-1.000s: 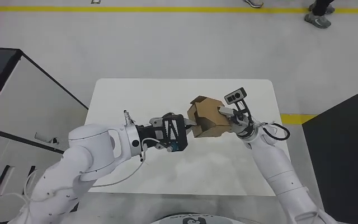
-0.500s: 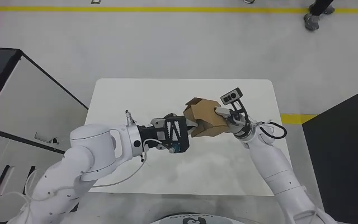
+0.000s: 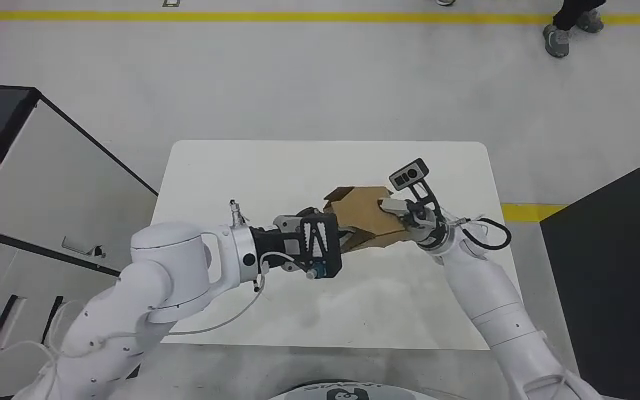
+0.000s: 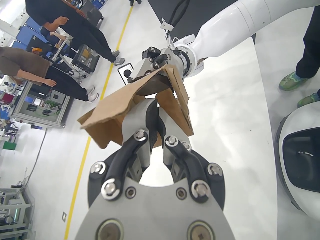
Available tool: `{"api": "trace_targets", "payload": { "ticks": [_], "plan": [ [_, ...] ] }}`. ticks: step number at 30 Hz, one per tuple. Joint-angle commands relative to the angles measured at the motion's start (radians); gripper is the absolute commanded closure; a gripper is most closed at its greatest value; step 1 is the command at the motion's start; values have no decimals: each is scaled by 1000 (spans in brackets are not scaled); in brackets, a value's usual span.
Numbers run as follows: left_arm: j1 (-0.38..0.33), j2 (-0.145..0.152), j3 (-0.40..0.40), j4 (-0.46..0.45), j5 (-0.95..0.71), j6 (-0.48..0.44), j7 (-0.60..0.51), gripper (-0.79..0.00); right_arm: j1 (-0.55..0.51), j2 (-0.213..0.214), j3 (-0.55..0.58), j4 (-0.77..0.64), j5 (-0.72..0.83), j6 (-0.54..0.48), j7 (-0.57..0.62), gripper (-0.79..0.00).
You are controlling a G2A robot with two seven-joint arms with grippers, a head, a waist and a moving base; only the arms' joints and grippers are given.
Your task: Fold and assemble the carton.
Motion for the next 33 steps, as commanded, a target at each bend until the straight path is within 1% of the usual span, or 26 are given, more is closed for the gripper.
{"api": "trace_targets", "payload": {
  "ticks": [1, 7, 16, 24, 30, 33],
  "plan": [
    [-2, 0, 4, 0, 1, -1, 0, 0, -1, 0, -1, -1, -1, 2, 4, 0],
    [-5, 0, 5, -1, 0, 4, -3, 0, -4, -1, 1, 1, -2, 2, 2, 0],
    [4, 5, -38, -6, -15, 12, -2, 0, -13, -2, 15, 5, 9, -5, -15, 0],
    [15, 8, -52, -6, -17, 7, 2, 0, -13, -4, 16, 6, 13, -2, -14, 0],
    [23, 10, -74, -6, -20, 25, 11, 0, -15, -5, 19, 13, 20, -5, -17, 0],
    [24, 11, -88, -6, -27, 26, 20, 0, -19, -5, 28, 18, 17, -10, -41, 0]
  ]
}}
